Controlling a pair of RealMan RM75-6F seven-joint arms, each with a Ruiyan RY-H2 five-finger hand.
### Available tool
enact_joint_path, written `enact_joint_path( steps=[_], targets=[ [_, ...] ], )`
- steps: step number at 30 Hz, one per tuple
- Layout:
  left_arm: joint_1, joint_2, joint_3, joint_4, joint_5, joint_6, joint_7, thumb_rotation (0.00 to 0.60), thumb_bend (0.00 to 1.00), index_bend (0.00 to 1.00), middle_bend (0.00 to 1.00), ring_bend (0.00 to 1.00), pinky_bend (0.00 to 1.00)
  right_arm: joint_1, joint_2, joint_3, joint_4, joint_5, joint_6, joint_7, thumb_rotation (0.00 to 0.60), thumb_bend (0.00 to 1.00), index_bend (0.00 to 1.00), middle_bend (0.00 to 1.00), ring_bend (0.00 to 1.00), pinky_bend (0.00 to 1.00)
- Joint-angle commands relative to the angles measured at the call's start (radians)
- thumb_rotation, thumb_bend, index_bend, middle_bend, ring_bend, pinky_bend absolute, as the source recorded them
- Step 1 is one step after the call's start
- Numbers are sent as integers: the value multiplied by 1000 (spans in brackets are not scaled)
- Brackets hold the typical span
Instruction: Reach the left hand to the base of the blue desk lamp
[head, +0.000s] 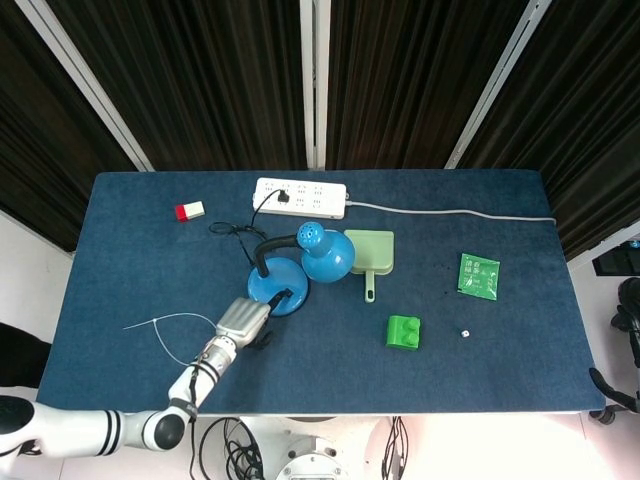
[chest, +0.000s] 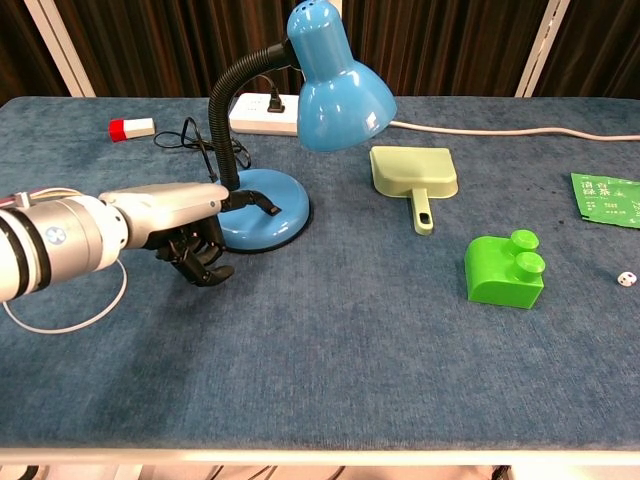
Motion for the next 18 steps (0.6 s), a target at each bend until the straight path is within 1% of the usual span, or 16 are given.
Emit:
enact_joint_path(
  steps=[1,12,18],
  targets=[
    [-6,0,3,3,-3,-1,1,600,428,0,820,802,796,0,0,-1,0,-1,-1,0,600,155,0,0,0,0],
    [-27,-11,38,21,2,9,27,600,430,0,820,802,797,2,-1,-1,2,2,-7,0,600,155,0,0,0,0],
    [-34,-23,66,26,39,41,69,600,430,0,820,802,798,3,-3,0,8,8,-11,7,600,155,0,0,0,0]
  ],
)
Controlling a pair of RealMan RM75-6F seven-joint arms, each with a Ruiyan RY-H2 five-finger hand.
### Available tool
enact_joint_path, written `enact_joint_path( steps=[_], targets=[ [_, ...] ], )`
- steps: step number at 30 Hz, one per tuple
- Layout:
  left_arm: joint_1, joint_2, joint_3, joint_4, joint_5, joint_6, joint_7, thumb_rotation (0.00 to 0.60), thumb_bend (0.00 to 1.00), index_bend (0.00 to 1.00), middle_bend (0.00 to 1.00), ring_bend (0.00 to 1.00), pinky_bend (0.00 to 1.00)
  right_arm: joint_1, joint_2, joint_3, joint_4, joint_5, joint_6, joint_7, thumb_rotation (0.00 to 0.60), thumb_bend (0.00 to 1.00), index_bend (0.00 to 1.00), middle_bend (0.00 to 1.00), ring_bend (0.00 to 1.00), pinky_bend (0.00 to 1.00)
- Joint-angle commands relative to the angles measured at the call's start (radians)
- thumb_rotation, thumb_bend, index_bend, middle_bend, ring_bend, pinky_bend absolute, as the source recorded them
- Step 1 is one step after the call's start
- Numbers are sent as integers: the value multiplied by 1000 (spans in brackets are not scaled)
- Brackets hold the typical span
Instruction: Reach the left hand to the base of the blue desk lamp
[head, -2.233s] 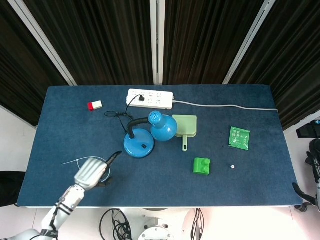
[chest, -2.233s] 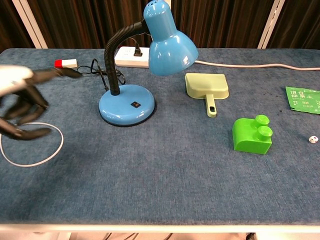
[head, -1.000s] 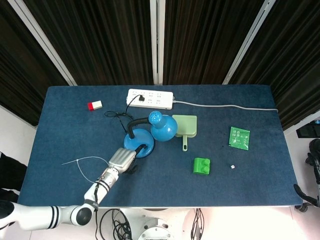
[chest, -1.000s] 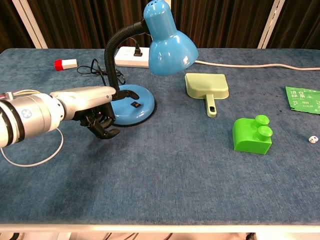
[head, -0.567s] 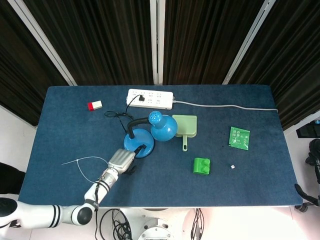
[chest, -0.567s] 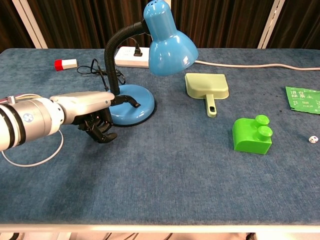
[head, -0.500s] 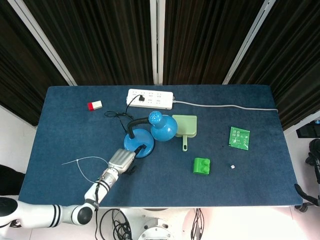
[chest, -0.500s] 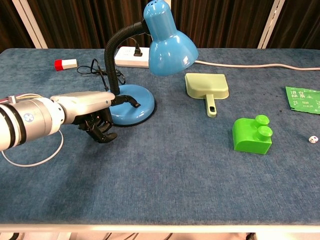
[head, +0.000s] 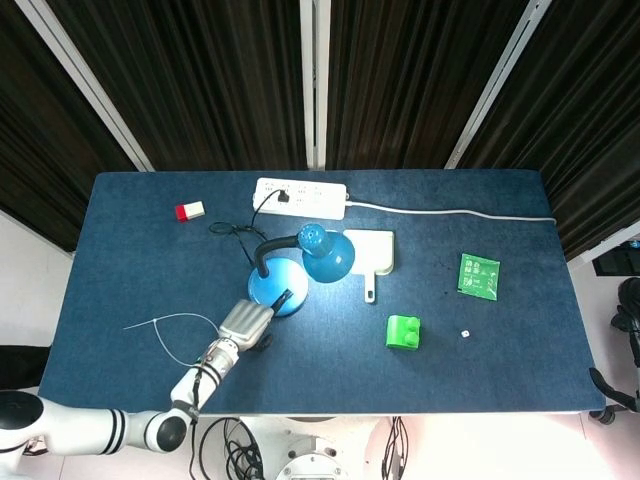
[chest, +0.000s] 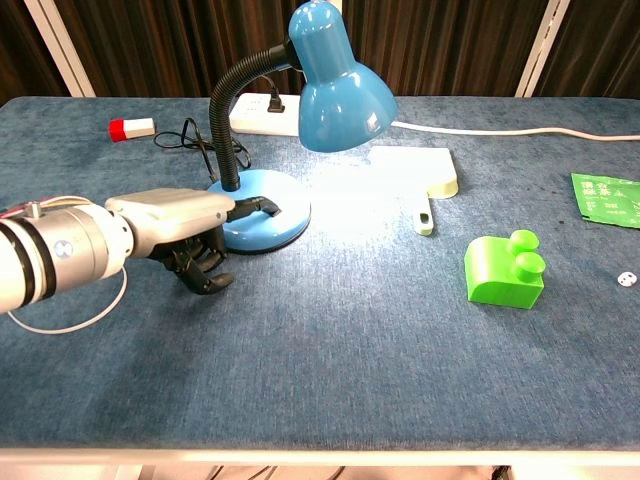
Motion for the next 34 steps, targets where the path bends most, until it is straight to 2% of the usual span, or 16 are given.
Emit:
enact_joint_path(
  steps=[1,6,13,16,20,21,23,26,28,30,32,33,34],
  targets=[
    [-5,-10,18,9,22,22,32,600,430,0,820,802,797,0,-1,0,2,1,-2,2,600,156,0,0,0,0],
    [-8,-32,45,30,37,50,93,600,430,0,820,802,797,0,-3,-1,6,0,-1,4,600,156,0,0,0,0],
    [24,-20,31,-8,100,122,54,600,425,0,811,799,797,-2,-2,2,11,5,0,13,600,157,0,0,0,0],
    [74,20,43,-64,180,190,-14,600,360,0,762,772,766,-3,0,3,11,6,2,18,600,157,0,0,0,0],
    [184,126,112,-157,331,329,-120,600,236,4,673,688,697,-4,7,7,12,13,1,25,600,157,0,0,0,0],
    [213,153,134,-175,367,365,-143,600,221,21,655,667,689,-3,8,8,12,14,1,27,600,156,0,0,0,0],
    [282,216,186,-205,448,448,-203,600,212,132,630,636,682,-2,9,10,13,16,-1,32,600,156,0,0,0,0],
    [374,309,246,-207,538,559,-290,600,211,425,586,575,679,1,7,11,12,12,-1,32,600,156,0,0,0,0],
    [426,354,258,-176,581,639,-334,600,211,479,559,527,675,2,6,10,8,7,0,27,600,156,0,0,0,0],
    [480,392,247,-114,617,733,-385,600,211,491,528,471,654,4,6,9,0,2,1,18,600,156,0,0,0,0],
    [520,422,224,-45,620,793,-445,600,209,478,471,380,550,6,6,10,-9,-3,5,5,600,156,0,0,0,0],
    [532,442,221,-28,608,793,-460,600,200,438,408,297,447,7,6,11,-13,-6,7,-2,600,156,0,0,0,0],
    [540,466,223,-25,589,776,-468,600,174,347,294,175,289,7,5,11,-16,-7,9,-8,600,155,0,0,0,0]
  ],
)
